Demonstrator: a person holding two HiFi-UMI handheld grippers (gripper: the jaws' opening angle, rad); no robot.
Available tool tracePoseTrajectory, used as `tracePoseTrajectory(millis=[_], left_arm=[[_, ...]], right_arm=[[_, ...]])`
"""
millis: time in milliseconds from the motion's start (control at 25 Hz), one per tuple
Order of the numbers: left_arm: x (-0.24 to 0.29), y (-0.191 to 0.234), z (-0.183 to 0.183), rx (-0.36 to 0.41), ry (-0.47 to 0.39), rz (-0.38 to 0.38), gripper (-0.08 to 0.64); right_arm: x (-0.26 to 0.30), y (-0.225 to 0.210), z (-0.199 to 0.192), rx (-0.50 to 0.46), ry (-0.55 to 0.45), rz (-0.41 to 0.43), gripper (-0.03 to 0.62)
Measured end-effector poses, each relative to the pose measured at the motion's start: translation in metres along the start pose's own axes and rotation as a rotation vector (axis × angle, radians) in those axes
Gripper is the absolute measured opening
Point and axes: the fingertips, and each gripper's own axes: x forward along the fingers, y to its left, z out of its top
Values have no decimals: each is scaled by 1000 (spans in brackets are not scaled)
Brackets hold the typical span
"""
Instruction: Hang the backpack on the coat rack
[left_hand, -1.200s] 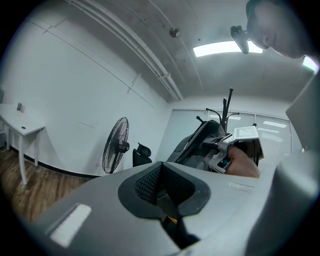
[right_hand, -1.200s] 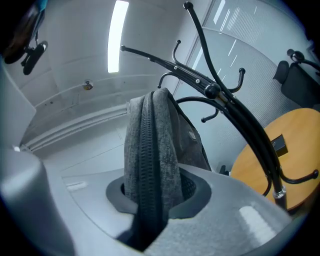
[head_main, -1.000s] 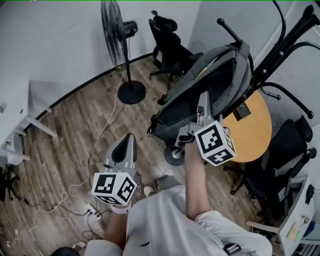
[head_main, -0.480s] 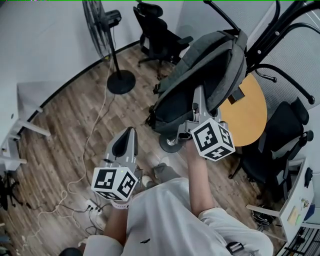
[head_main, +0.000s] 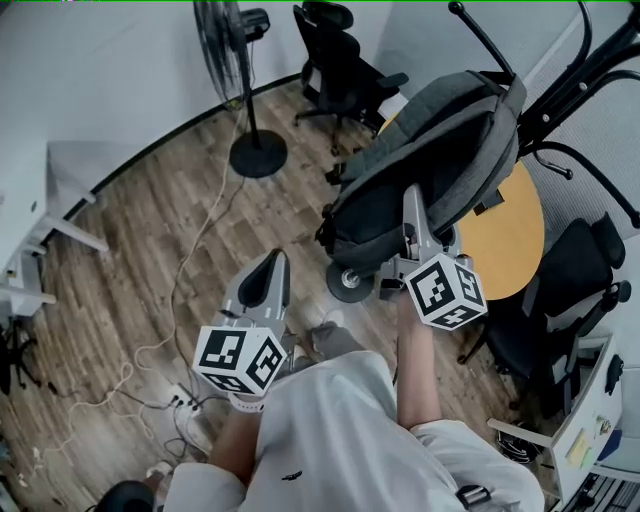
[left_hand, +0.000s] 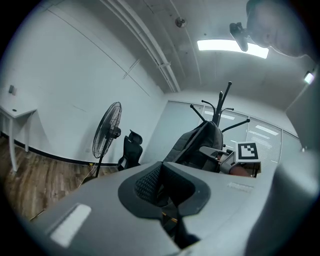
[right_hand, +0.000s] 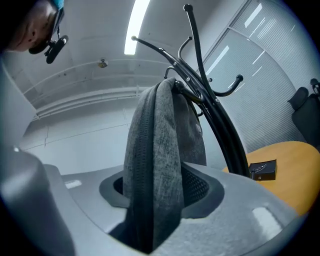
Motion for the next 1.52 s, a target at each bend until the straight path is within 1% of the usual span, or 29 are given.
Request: tracePoseTrajectory(millis=[80,120,240,360,440,520,600,720,920,1080,1240,1440,1520], left_arm=[[-2,2,0,-1,-3,4,15],[-3,2,1,-1,-4,6,15],[-5,3,2,-1,-8,11,15],[-6,0,2,0,-14,11,15],[-8,-4,2,3,-20,8,15],[-8,-8,1,5,-23,6,15],[-9,-12,0,5,-25,5,15],[-13,-13,1,8,-30,8,15],[-19,-11,2,9,-40,20,15],[-25,-10,4,12,-48,29,15],[-32,-3,7,17,-55,50,15],[-43,9,5,25,-54,84,15],[-47,14,3,32,-46,93,15]], right_arm=[[-5,0,-5,-27,17,-9,229],[-7,2,-7,-44,28,-5,232],[-14,11,-13,-98,83,27,232],[-26,16,-14,-170,123,29,235],[-33,17,-10,-178,135,34,235],[-41,16,-4,-160,128,44,235],[-50,18,3,-166,110,47,235],[-63,27,15,-190,83,55,233],[-76,52,34,-260,15,84,218],[-82,70,34,-276,14,135,213],[-83,83,26,-294,24,188,178],[-80,94,6,-314,77,258,127],[-77,98,-5,-318,101,285,95]])
